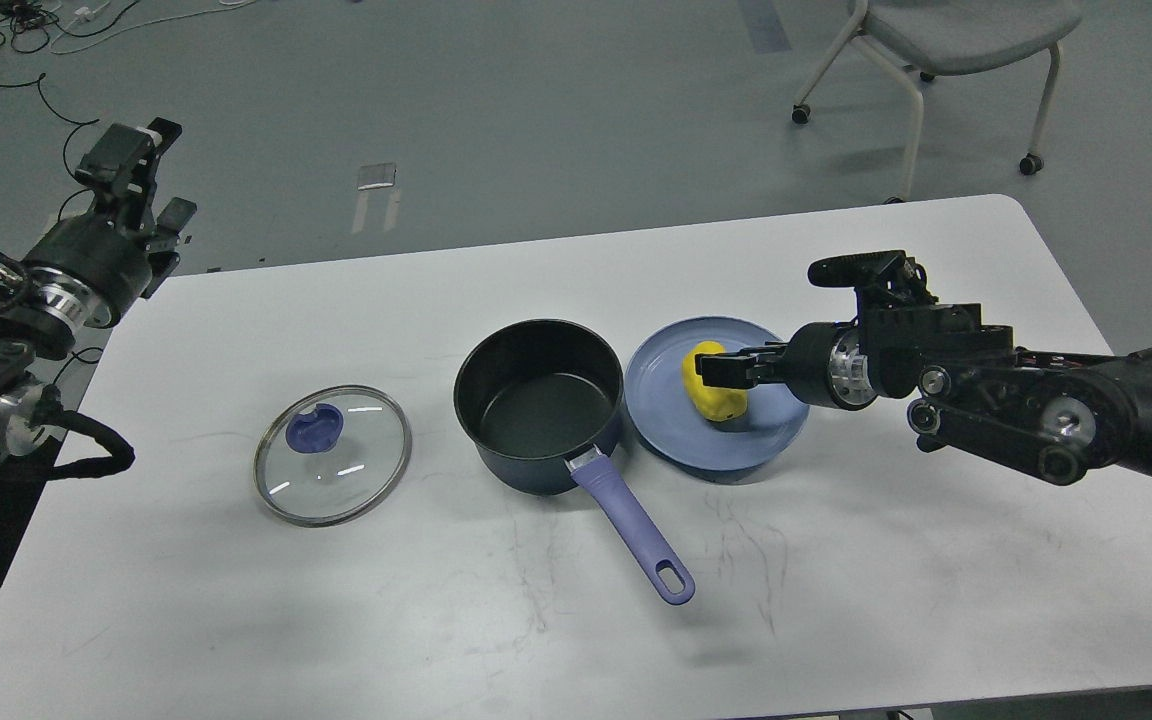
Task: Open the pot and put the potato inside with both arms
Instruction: 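Grasp the yellow potato on the blue plate with the right gripper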
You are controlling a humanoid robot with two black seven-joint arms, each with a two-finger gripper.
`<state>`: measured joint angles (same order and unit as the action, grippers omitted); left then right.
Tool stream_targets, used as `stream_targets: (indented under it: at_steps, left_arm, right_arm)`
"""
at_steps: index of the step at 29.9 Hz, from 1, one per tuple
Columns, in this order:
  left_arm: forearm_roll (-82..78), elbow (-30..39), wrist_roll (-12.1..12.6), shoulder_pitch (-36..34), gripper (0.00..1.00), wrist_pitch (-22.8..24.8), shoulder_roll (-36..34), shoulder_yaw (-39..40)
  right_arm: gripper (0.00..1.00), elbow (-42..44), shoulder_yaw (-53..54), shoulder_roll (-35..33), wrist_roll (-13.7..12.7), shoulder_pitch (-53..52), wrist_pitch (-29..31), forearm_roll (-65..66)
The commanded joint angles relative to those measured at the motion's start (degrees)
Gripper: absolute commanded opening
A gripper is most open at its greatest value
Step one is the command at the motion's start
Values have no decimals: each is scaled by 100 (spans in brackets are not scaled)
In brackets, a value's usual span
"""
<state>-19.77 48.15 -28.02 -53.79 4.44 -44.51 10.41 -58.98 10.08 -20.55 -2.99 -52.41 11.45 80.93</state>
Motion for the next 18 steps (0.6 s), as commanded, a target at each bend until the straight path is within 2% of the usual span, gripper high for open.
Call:
stream_targets:
  at_steps: [1, 16, 18]
  left_arm:
    - [8, 1, 2, 0, 99, -5, -5, 14]
    - [-9, 1, 2, 167, 99, -22, -23, 14]
    - [-9, 1, 2, 202, 99, -23, -23, 14]
  right_arm:
    - [98, 70, -207, 60, 0, -181, -2, 37]
    - [93, 220, -472, 289, 0, -261, -11, 37]
    - [90, 220, -472, 289, 0, -252, -11, 37]
